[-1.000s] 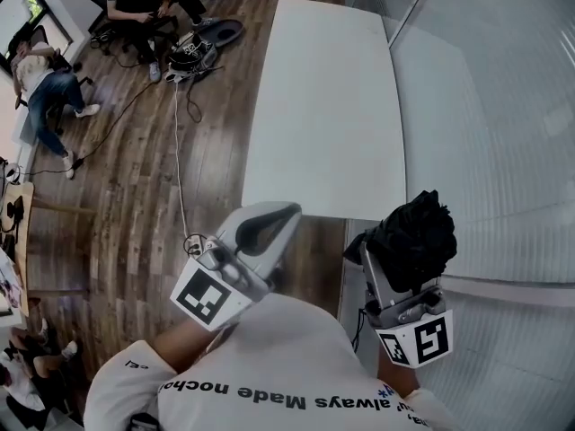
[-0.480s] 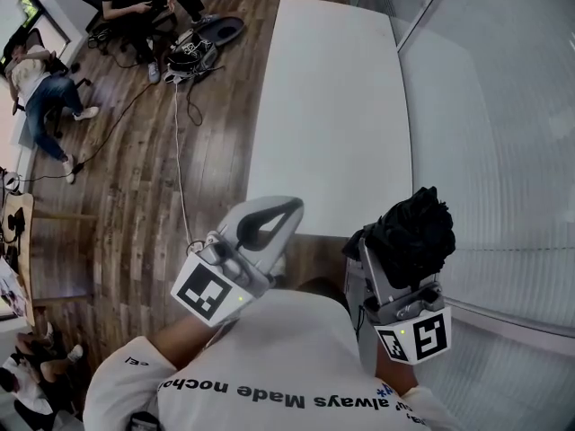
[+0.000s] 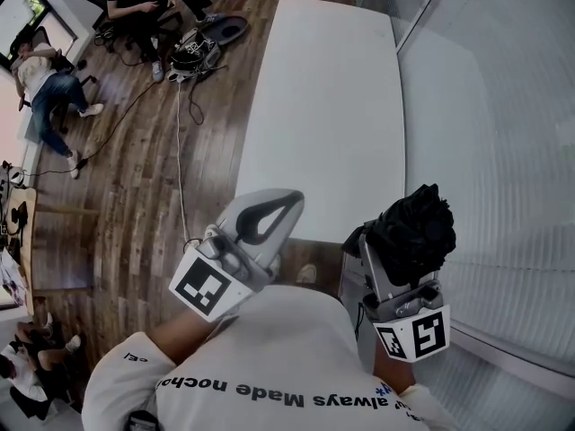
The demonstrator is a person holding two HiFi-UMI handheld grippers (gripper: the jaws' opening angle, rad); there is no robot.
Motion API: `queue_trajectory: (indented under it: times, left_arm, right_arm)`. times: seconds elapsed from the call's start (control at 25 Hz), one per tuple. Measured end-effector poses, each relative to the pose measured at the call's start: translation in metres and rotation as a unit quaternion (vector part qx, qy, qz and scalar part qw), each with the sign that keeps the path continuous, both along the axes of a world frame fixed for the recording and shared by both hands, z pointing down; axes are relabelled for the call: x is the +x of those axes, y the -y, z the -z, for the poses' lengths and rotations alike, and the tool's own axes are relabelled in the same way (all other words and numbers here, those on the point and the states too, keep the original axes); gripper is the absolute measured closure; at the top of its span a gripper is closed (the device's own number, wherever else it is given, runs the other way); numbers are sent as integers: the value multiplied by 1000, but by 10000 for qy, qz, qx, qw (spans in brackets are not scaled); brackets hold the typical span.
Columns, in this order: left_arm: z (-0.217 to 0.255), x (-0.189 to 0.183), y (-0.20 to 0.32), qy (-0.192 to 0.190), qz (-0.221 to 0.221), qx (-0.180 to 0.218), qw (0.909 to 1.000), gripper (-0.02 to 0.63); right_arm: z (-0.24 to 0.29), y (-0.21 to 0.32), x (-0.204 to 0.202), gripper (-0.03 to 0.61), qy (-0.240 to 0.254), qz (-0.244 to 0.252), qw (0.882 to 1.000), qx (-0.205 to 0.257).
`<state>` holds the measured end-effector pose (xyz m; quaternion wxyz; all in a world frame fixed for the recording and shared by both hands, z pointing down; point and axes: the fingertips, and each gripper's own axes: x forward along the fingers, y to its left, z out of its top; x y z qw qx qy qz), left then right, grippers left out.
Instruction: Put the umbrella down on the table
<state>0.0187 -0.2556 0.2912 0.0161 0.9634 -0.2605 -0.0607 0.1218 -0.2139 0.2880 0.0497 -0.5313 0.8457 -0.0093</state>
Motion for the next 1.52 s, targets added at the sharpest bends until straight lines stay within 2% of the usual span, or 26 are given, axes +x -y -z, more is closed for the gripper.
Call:
queue_trajectory:
  times: [0.4,0.64,0.88,1.28,1.52]
  left_arm:
    - [-6,56,8,34,131,-43,9999,611]
    - [-16,54,6,137,193,-92,9997,611]
    - [-28,47,13,218,229,-139,9994,611]
    - [-43,30,18,267,268,-257,9990,611]
    - [-50,27,22,274,275,-335,9987,611]
  right_arm:
    - [-7,10,61,319,-3,57,10000,-30]
    - [-29,17,62,321,-184,137,9992,-320]
    - [-69,40,54,322,-489,220,9954,-799]
    - [-164,76,41,325,-954,174,9779,-1854]
    - [-223,97,37,325,-1307,255,9602,-2454]
